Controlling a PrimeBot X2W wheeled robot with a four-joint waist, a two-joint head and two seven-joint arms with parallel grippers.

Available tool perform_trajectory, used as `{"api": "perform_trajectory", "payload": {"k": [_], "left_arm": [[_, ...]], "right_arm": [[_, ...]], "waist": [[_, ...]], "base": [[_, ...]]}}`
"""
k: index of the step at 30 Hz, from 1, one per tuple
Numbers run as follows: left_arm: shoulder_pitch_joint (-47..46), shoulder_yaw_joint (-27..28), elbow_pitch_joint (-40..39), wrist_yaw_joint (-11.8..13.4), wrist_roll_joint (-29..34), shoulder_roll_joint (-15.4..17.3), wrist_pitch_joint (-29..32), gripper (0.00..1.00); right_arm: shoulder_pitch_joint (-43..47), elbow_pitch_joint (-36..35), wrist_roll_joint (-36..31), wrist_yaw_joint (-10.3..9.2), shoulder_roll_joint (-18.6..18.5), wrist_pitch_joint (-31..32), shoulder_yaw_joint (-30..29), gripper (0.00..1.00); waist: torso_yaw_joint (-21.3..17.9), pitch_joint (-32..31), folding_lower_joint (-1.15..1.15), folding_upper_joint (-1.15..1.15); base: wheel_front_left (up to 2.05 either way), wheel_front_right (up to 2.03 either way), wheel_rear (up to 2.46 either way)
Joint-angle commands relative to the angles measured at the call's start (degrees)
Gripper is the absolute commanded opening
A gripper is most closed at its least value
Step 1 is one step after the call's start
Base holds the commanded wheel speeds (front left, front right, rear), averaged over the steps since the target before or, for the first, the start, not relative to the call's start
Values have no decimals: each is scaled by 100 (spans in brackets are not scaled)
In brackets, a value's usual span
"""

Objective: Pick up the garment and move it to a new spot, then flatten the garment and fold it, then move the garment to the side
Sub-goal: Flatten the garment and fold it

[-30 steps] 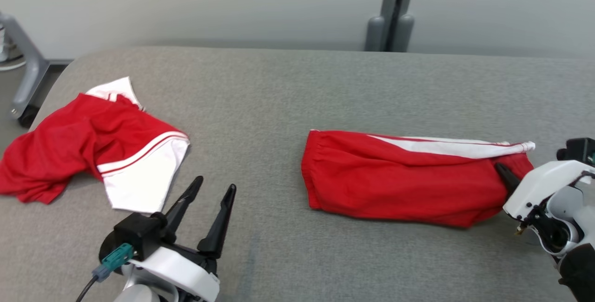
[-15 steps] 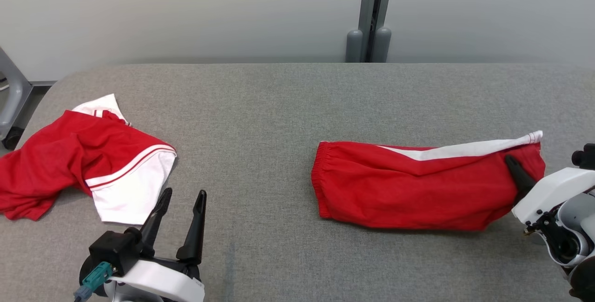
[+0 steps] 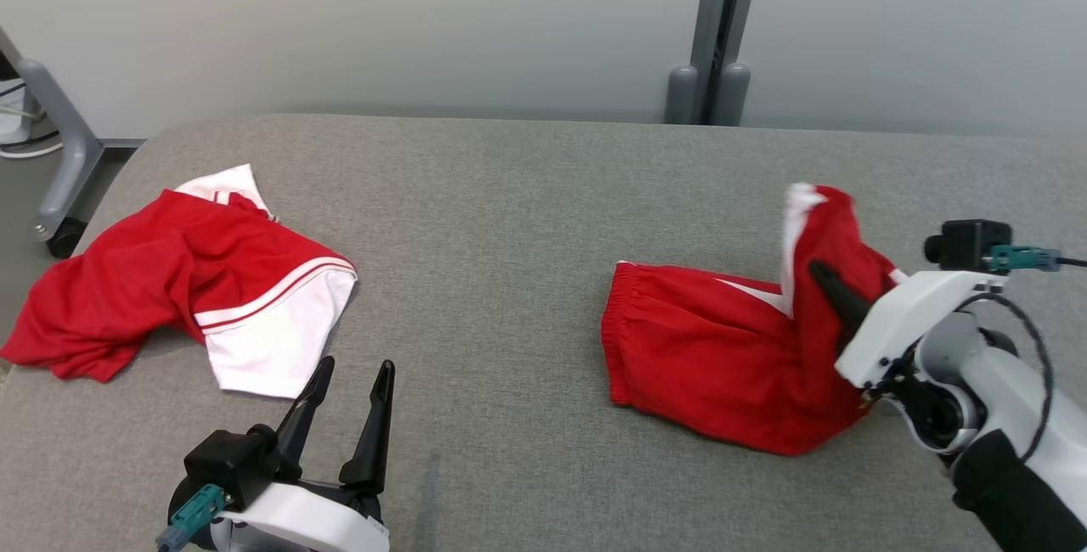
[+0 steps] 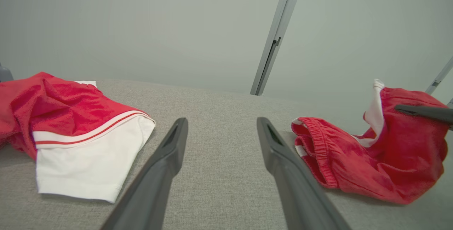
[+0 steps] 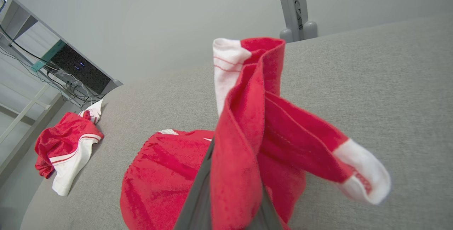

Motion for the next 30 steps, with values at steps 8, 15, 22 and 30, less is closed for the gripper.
{"api": "perform_trajectory", "payload": {"k": [8,15,22,30], "left_arm": [[-50,128,177,-130,109,-91,-10,100],[-99,172,233,-181,161,-132,-10,100],[-140,195,278,-210,195,-185,-10,100],[-156,190,412,-227,173,-217,-10,100]], "right_arm": [[-225,258,-148,3,515,370,373,0],[-455,591,-266,3,863,432,558,0],[-656,943,-302,3,1159,503,755,0],[-737,1185,-328,3,1391,467,1057,30]], "waist": [[239,-29,0,0],[320,-11,0,0],[395,22,0,0],[383,26,0,0]], "base": [[0,0,0],[0,0,0],[0,0,0],[0,0,0]]}}
